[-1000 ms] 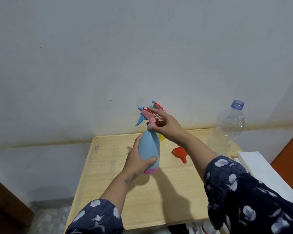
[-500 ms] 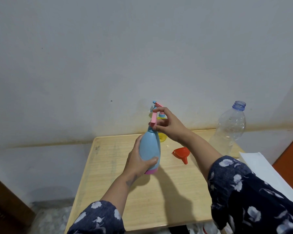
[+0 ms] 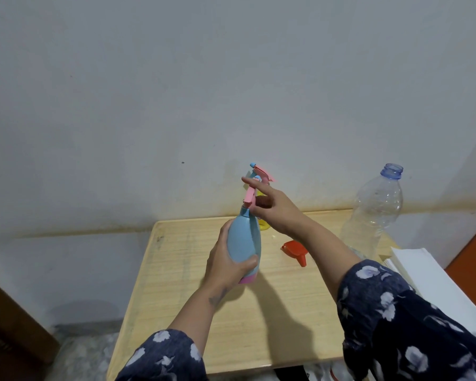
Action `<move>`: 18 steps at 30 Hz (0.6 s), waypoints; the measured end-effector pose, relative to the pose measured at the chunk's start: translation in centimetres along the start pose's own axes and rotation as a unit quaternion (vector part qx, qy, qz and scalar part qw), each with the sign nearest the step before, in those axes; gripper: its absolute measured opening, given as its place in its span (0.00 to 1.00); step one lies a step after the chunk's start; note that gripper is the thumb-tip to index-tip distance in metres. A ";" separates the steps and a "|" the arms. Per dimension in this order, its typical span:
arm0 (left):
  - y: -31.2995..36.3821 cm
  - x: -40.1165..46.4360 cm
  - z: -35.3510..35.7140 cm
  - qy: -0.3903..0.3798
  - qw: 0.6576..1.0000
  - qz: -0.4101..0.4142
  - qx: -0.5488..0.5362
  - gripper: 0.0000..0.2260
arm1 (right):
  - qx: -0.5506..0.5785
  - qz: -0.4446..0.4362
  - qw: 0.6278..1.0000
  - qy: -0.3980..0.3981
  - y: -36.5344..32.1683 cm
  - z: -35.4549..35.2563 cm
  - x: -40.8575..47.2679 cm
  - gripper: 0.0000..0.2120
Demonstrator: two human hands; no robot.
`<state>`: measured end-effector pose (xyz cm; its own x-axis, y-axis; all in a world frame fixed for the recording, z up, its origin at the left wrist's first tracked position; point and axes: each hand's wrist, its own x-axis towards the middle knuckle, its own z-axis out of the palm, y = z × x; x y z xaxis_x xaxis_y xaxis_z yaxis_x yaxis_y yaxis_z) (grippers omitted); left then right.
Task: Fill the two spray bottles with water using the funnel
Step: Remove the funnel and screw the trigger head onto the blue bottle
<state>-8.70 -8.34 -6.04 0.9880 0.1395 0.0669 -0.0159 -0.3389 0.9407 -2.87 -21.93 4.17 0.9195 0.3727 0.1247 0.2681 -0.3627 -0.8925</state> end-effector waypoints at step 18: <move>0.7 -0.9 1.6 0.093 0.995 -0.030 0.023 0.38 | -0.035 -0.040 0.995 0.088 0.3 2.0 0.0 0.25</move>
<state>-9.32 -10.19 -5.94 0.9413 0.3288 0.0762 0.0528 -0.3664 0.9289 -3.33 -20.34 3.01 0.9289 0.2495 0.2737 0.3561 -0.3994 -0.8448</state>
